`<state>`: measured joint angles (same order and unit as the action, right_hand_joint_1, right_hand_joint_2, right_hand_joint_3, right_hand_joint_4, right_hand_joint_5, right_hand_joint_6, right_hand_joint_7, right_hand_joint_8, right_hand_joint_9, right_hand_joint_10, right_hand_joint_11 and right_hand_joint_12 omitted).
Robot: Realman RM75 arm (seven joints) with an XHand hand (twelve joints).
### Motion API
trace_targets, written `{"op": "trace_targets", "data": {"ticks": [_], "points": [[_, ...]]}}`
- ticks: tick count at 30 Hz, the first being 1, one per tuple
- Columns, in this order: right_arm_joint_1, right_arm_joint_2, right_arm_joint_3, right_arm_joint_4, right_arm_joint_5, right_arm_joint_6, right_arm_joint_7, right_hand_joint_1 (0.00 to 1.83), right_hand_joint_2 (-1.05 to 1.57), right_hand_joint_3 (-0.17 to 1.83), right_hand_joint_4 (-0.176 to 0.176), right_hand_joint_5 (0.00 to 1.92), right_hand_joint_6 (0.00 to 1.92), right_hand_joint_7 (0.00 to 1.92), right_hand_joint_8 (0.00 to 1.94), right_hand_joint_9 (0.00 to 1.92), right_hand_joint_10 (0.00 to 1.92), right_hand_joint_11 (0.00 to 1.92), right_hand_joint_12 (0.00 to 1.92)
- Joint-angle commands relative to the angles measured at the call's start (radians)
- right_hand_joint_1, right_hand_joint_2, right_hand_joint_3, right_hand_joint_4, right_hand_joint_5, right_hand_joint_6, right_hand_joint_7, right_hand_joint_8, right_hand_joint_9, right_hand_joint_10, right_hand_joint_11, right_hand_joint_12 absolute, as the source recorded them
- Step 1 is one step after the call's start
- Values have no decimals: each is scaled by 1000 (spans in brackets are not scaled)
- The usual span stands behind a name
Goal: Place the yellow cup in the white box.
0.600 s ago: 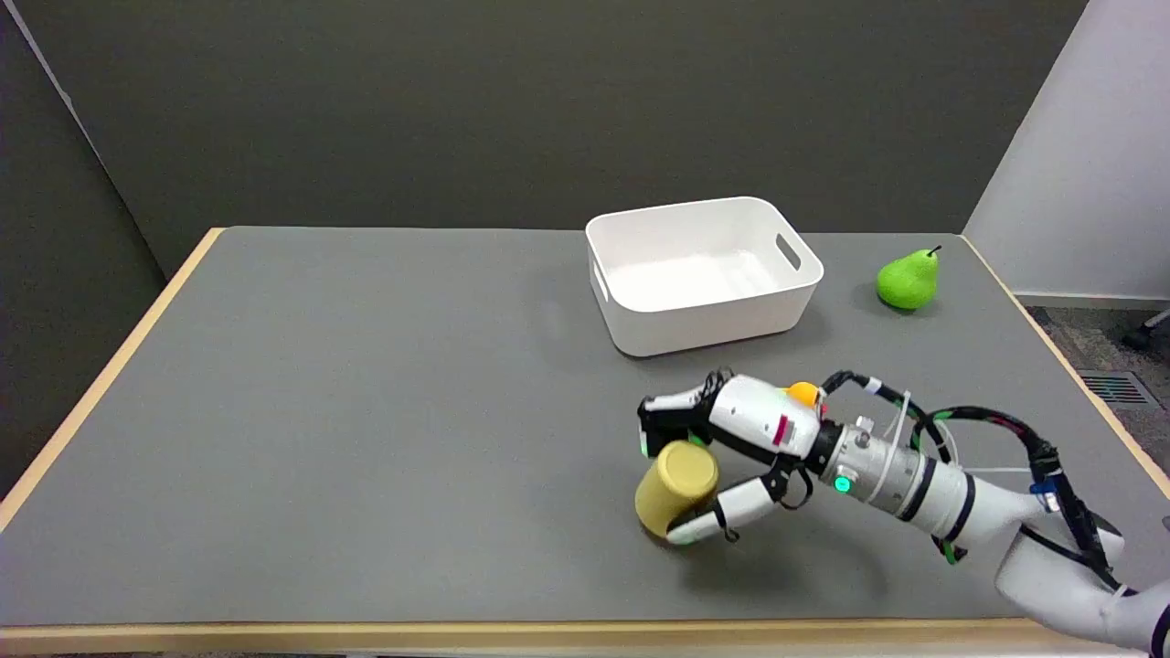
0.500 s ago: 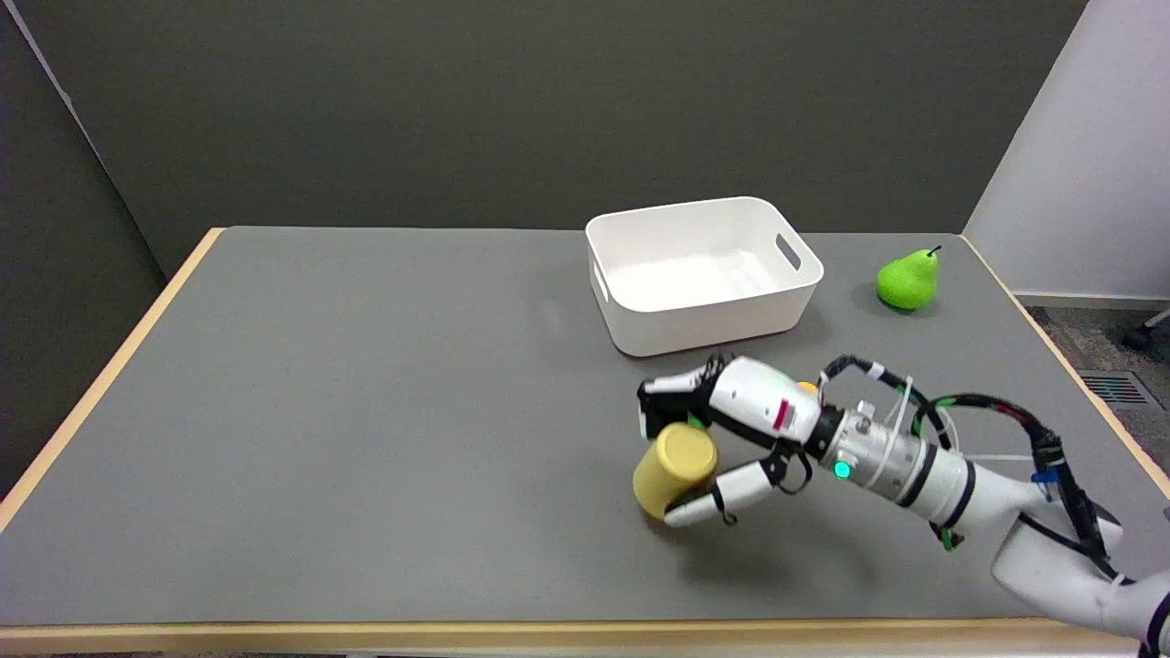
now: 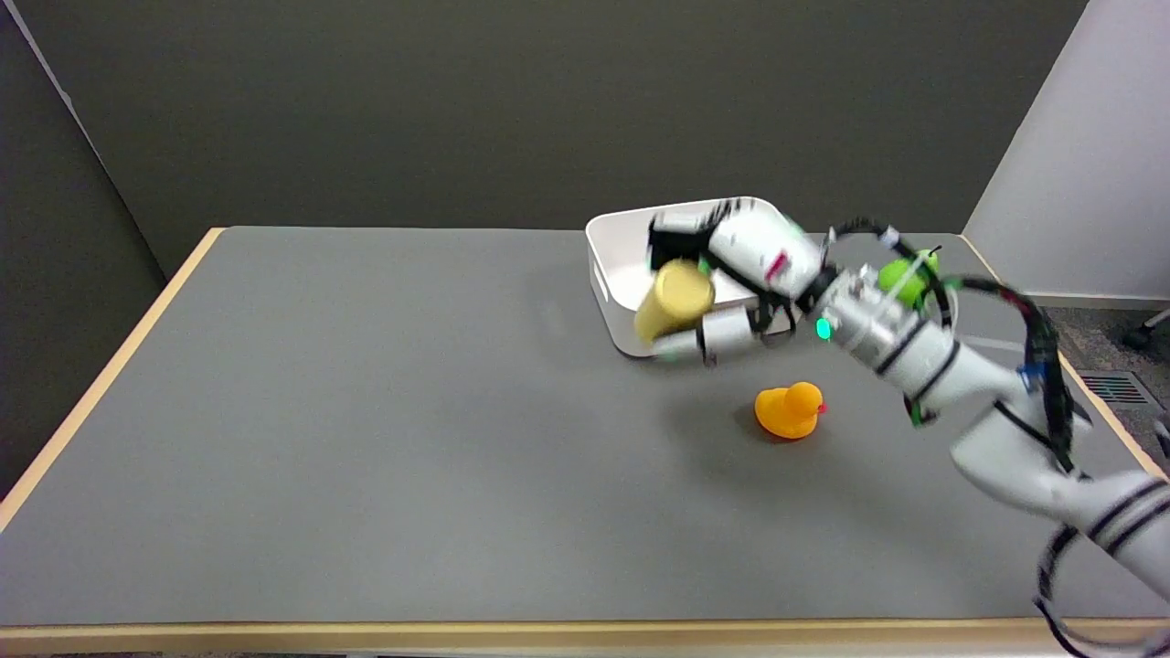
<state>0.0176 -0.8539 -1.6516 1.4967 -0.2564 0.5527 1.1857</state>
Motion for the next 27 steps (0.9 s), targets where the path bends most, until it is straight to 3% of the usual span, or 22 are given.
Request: {"op": "trace_targets", "data": {"ticks": [1,11,16,24,25,26,27], "points": [[629,-160,-103,-454,-4,-332,-158,1204,1038,400,-138,633,1464,924,1320,862,1372,823,1872],[805,-216,-173,-938,14,-320,-168,1205,1052,374,-144,626,1463,921,1326,859,1372,814,1878],[804,-219,-229,-1002,109,-290,-176,1204,1057,366,-144,623,1463,920,1327,858,1372,809,1880],[724,-199,-216,-929,216,-235,-168,1198,1081,324,-136,617,1474,912,1312,848,1360,816,1903],[702,-191,-211,-902,271,-224,-172,1050,954,514,-74,549,1259,803,1105,744,1286,709,1823],[690,-188,-206,-887,297,-220,-175,846,774,785,10,456,957,653,822,602,1185,559,1705],[674,-179,-202,-855,319,-222,-175,715,680,899,52,380,739,523,618,461,1061,413,1587]]}}
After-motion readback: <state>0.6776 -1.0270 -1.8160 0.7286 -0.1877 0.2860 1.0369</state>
